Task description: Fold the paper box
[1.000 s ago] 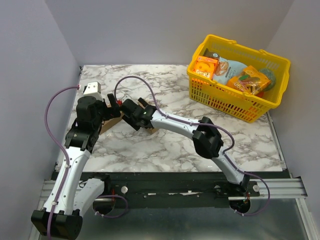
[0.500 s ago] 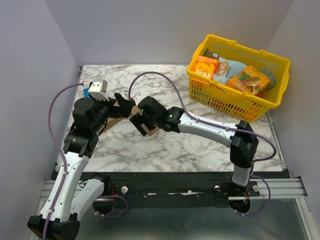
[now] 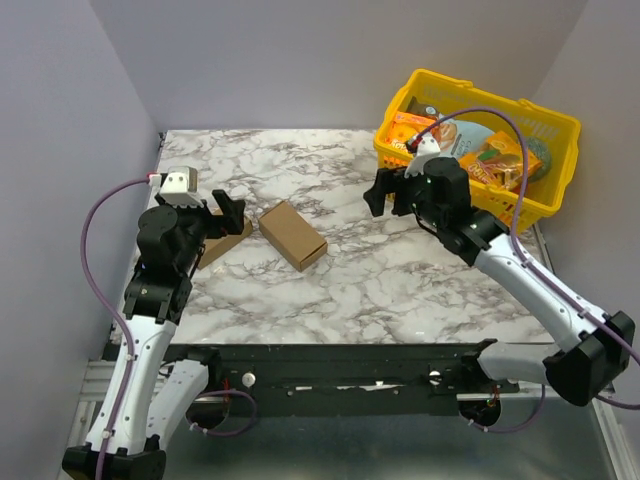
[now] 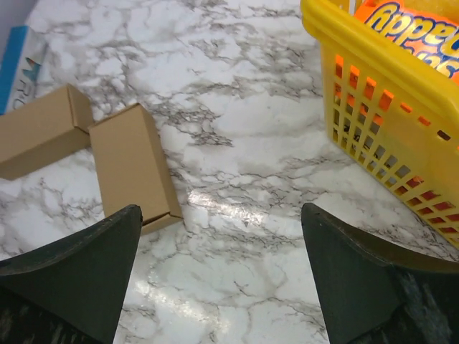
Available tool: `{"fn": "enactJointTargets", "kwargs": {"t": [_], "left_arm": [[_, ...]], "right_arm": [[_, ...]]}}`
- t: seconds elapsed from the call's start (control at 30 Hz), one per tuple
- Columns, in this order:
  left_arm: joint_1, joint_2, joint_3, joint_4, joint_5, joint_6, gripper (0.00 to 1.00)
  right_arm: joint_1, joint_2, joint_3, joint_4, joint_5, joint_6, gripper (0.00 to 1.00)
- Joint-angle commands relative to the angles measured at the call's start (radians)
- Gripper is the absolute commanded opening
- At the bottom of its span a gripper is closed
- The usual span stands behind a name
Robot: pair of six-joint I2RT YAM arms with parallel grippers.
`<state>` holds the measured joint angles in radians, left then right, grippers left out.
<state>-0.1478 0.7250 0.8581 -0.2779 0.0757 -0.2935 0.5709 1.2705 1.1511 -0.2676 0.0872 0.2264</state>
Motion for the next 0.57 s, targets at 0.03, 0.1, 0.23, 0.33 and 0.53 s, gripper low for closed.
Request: {"fn": "enactJointTargets", "kwargs": {"t": [0.03,0.1,0.23,0.33,0.53], "left_arm": [[0.001,-0.022,0.025,-0.01,-0.044,0.039,0.99],[0.001,-0.035,0.033,-0.012,-0.05,0.04,0.99],[0.001,-0.052,0.05,-0.037,-0.092,0.047,0.99],[0.001,-0.07,0.041,-0.035,-0.123,0.056,0.99],[0.001,-0.076,0.044,-0.027,-0.134,0.04,0.99]], "right_arm": [[-0.029,-0.132,-0.065,0.016,0.031,-0.009,0.99],[-0.048,-0.198,-0.077,0.013,0.042,-0.027,0.99],[-0.068,-0.272,-0.091,0.014,0.072,-0.047,1.0],[-0.075,-0.301,-0.099,0.014,0.078,-0.053,1.0],[-0.08,-0.309,-0.11,0.016,0.083,-0.052,1.0]]}}
